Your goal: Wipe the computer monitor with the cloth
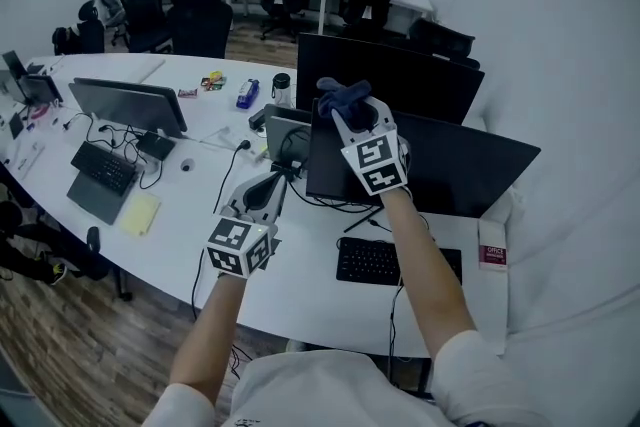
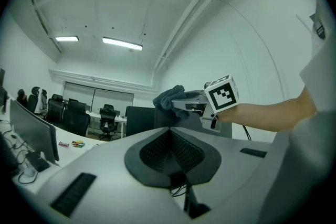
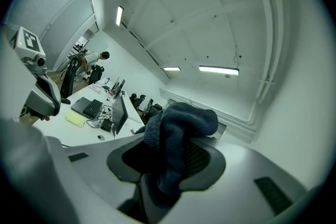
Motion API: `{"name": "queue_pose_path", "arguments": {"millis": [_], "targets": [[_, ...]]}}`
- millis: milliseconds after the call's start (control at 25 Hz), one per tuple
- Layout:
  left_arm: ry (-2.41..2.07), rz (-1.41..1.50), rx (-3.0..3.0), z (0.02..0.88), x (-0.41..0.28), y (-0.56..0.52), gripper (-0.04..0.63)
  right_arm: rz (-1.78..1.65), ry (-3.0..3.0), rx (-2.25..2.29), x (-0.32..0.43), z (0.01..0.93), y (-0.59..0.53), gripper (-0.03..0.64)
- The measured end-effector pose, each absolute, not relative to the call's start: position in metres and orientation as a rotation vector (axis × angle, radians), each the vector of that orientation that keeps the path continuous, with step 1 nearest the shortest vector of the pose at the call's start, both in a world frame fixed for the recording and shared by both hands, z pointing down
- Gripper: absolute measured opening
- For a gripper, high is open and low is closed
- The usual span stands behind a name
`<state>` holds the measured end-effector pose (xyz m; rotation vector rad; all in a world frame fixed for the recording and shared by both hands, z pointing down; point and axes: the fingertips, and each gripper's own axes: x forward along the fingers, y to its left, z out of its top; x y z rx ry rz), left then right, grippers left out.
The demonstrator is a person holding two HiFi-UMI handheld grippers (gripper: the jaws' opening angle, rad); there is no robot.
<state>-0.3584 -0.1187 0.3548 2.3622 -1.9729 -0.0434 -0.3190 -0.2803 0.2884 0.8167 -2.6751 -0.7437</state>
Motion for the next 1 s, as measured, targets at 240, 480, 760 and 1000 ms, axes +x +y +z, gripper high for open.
{"name": "queue_pose_path", "arguments": {"millis": [240, 480, 760, 1000], "targets": [[-2.011, -0.055, 2.314, 0.363, -0.379, -0.108, 0.005, -0.767, -2.677, 0.785, -0.346, 0.289, -0.27, 0.152], [-2.028, -0.069, 2.301, 0.366, -0.388, -0.103, 0.005, -0.918, -2.613, 0.719, -0.373, 0.297, -0.251, 0.153], [-2.031, -0.055, 2.272, 0.378, -0.397, -0.095, 0.005, -0.903, -2.566, 0.653, -0.389, 0.341, -0.242, 0.152], [-2.026, -0.033, 2.248, 0.39, -0.403, -0.093, 0.005, -0.827, -2.559, 0.676, -0.387, 0.37, -0.249, 0.152]]}}
